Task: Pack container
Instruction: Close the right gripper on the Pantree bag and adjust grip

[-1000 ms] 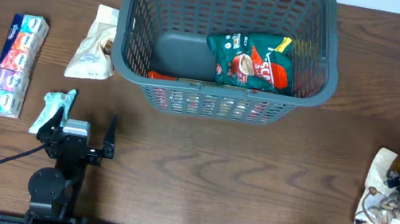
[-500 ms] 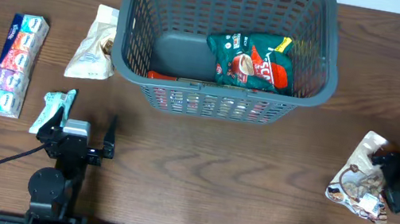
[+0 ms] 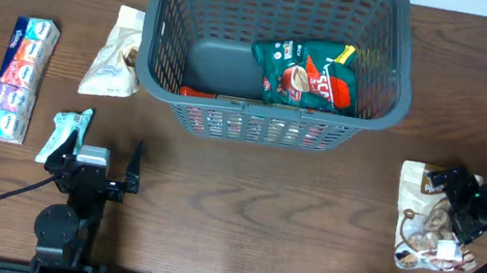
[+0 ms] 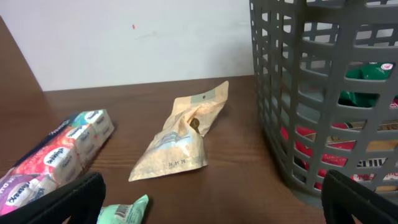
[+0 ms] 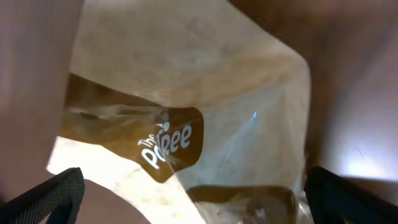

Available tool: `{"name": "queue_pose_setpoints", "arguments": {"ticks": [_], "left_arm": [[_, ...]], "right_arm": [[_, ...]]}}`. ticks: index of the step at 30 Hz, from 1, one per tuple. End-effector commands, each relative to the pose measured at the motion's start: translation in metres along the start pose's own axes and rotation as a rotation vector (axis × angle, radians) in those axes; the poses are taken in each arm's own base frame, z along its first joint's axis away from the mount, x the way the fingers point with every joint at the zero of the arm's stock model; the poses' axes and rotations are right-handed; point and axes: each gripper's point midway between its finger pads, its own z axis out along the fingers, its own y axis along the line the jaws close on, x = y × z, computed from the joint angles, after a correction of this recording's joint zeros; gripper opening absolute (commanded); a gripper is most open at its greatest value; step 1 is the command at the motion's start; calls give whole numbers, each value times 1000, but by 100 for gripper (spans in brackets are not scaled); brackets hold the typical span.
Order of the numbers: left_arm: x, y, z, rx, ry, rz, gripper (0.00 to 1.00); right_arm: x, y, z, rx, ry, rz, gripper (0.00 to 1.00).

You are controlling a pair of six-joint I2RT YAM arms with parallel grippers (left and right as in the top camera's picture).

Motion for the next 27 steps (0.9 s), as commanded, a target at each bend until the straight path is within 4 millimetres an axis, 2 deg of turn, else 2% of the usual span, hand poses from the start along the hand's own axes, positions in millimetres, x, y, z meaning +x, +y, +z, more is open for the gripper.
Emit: {"name": "queue_pose_setpoints", "arguments": {"ticks": [1, 3, 9, 14, 16, 18, 22, 27], "left_arm": [[16, -2, 2, 4, 39, 7, 99], [16, -2, 2, 4, 39, 7, 99], [16, -2, 2, 4, 39, 7, 99], [16, -2, 2, 4, 39, 7, 99], [16, -2, 2, 4, 39, 7, 99], [16, -2, 2, 4, 39, 7, 99], [16, -2, 2, 4, 39, 7, 99], [16, -2, 2, 4, 39, 6, 99]], "right_arm": [[0, -19, -4, 90, -8, -19, 99], [0, -31, -6, 136, -11, -3, 99], [-8, -29, -8, 68, -30, 118, 99], [-16, -22, -9, 12, -56, 149, 77], [-16, -22, -9, 13, -55, 149, 80], [-15, -22, -9, 14, -52, 149, 90], [-15, -22, -9, 14, -51, 144, 99], [-11, -24, -8, 28, -34, 25, 99]]}}
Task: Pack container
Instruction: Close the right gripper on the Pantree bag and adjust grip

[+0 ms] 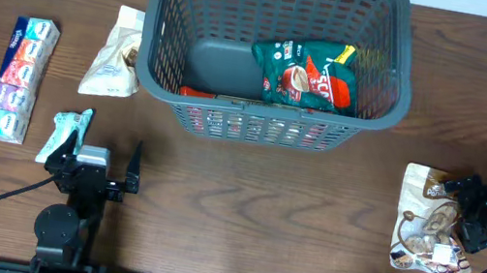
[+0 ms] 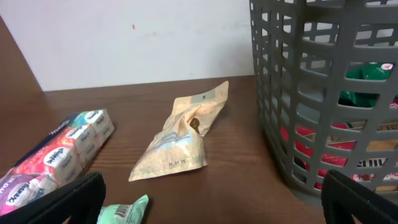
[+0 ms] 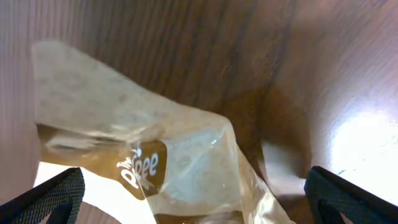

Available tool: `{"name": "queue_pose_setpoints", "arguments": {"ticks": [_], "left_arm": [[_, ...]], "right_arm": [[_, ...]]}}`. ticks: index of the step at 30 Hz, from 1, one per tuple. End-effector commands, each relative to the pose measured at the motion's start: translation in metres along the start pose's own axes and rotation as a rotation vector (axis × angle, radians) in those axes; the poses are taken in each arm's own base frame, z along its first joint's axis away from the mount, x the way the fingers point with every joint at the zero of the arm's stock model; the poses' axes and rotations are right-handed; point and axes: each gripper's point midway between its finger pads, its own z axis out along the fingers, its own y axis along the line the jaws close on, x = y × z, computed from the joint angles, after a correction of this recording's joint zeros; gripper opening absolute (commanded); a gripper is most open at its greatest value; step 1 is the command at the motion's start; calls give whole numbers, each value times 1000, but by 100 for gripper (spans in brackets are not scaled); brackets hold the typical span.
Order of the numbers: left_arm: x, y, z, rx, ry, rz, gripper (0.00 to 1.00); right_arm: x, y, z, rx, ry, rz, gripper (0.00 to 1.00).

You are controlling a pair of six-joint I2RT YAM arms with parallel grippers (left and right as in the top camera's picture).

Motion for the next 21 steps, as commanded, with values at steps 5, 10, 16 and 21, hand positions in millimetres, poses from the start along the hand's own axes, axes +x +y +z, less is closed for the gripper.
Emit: {"name": "queue_pose_setpoints", "arguments": {"ticks": [5, 10, 16, 21], "left_arm": [[16, -2, 2, 4, 40, 7, 99], [16, -2, 2, 4, 39, 7, 99], [16, -2, 2, 4, 40, 7, 99], [16, -2, 2, 4, 40, 7, 98]], "right_arm": [[1, -13, -7, 73, 12, -260, 99], [-8, -9, -17, 86, 4, -300, 99], [-28, -14, -35, 170, -31, -364, 97], [-36, 4, -49, 167, -41, -462, 78]]}}
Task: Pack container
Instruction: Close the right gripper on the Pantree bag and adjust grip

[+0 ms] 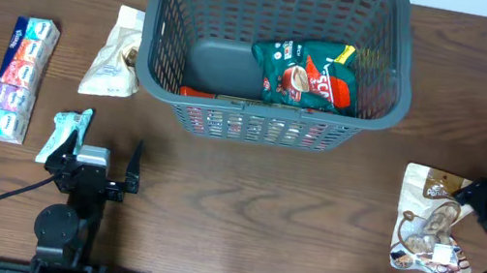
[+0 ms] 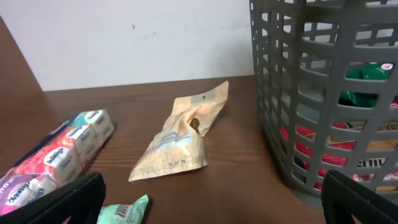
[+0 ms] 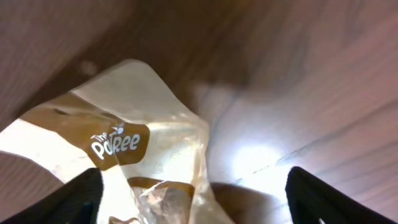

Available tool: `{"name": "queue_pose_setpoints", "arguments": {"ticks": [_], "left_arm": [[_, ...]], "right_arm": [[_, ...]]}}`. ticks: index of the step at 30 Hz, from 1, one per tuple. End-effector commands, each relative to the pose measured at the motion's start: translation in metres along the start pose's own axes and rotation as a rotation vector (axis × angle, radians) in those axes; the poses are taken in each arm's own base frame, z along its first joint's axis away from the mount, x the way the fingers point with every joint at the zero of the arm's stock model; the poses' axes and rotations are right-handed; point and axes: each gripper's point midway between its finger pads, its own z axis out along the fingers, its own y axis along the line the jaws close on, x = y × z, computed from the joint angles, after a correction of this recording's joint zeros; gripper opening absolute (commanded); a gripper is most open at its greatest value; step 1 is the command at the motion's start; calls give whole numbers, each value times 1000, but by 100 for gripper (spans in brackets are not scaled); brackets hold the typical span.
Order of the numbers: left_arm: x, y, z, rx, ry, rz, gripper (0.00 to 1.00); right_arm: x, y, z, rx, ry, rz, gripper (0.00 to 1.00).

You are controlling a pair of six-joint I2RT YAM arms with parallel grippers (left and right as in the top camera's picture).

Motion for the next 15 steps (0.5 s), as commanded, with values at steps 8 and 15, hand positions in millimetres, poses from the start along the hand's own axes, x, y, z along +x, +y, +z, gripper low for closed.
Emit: {"name": "queue_pose_setpoints", "arguments": {"ticks": [8, 15], "left_arm": [[16, -2, 2, 4, 40, 7, 99], [16, -2, 2, 4, 40, 7, 99]], "right_arm": [[7, 44, -12, -1, 42, -333, 92], [29, 35, -11, 74, 140, -330, 95]]}}
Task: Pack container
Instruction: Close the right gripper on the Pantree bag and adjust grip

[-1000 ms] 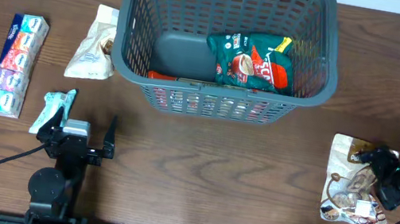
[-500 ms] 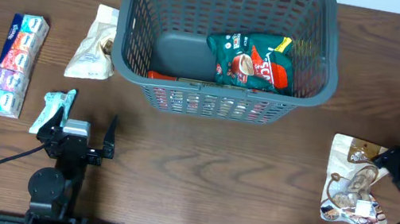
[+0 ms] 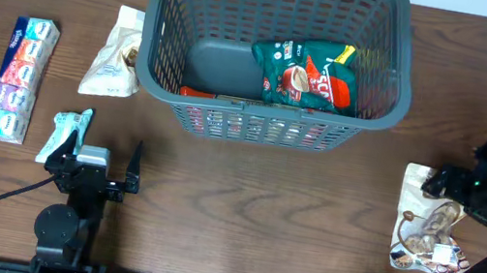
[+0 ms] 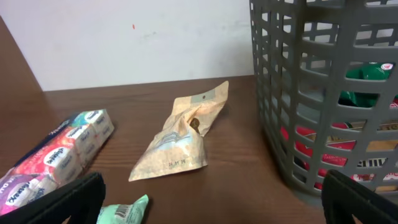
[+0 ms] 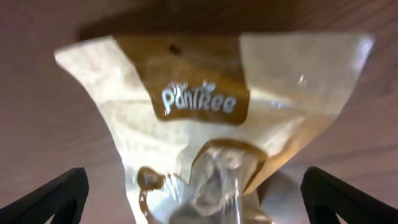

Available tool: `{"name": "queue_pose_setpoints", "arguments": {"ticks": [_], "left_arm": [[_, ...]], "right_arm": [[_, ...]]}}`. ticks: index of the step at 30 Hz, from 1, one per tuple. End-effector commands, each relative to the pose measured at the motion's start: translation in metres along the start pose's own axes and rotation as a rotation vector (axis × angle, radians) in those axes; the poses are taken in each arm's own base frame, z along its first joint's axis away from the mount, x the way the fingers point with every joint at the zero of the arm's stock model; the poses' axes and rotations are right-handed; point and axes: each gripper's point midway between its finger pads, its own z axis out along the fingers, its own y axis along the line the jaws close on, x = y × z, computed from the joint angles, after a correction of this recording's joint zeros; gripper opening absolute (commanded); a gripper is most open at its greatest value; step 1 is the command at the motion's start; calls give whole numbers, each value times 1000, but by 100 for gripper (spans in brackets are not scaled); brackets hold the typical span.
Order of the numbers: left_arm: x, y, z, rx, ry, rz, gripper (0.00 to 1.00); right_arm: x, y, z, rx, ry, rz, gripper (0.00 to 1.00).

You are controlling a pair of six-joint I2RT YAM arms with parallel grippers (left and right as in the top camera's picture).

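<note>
The grey basket (image 3: 160,74) stands at the back centre with a green and red snack bag (image 3: 307,73) inside. A beige Pantree pouch (image 3: 424,224) lies flat on the table at the right. My right gripper (image 3: 452,184) hovers open over the pouch's top end. In the right wrist view the pouch (image 5: 199,99) lies between the spread fingertips of the gripper (image 5: 199,205). My left gripper (image 3: 95,160) rests open at the front left, holding nothing. Its wrist view shows the gripper (image 4: 208,205) facing a beige pouch (image 4: 180,140) and the basket (image 4: 329,93).
Left of the basket lie a beige snack pouch (image 3: 115,52), a tissue multipack (image 3: 18,76) and a mint-green packet (image 3: 67,133). A red item (image 3: 196,93) and a dark flat thing (image 3: 221,64) lie on the basket floor. A black cable trails at the front left.
My right gripper has moved from just right of the Pantree pouch to above its top end and has turned. The pouch now shows centred between the open fingers. The left arm is unchanged.
The right gripper was first close over the pouch's upper right part. It then stood further right of it at each of the two later moments, with the pouch slightly shifted. Now it is open over the pouch's top end. The left arm stayed parked throughout.
</note>
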Motion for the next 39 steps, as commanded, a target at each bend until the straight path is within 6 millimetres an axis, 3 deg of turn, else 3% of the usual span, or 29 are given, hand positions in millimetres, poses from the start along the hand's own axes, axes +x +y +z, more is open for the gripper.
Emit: {"name": "queue_pose_setpoints", "arguments": {"ticks": [1, 9, 25, 34, 35, 36, 37, 39], "left_arm": [[16, -2, 2, 4, 39, 7, 99], [16, -2, 2, 4, 40, 7, 98], [16, -2, 2, 4, 40, 7, 99], [16, -2, 2, 4, 40, 7, 99], [16, -2, 2, 4, 40, 7, 98], [16, -2, 2, 4, 39, 7, 99], [16, -2, 2, 4, 39, 7, 99], [16, -2, 2, 4, 40, 7, 99]], "right_arm": [[6, -14, -2, 65, 33, 31, 94], [22, -23, 3, 65, 83, 114, 89], [32, -21, 37, 58, 80, 107, 86], [63, -14, 80, 25, 252, 154, 80], [64, -13, 83, 22, 260, 158, 77], [65, -11, 86, 13, 269, 159, 61], [66, -11, 88, 13, 279, 161, 37], [66, -11, 91, 14, 281, 170, 19]]}}
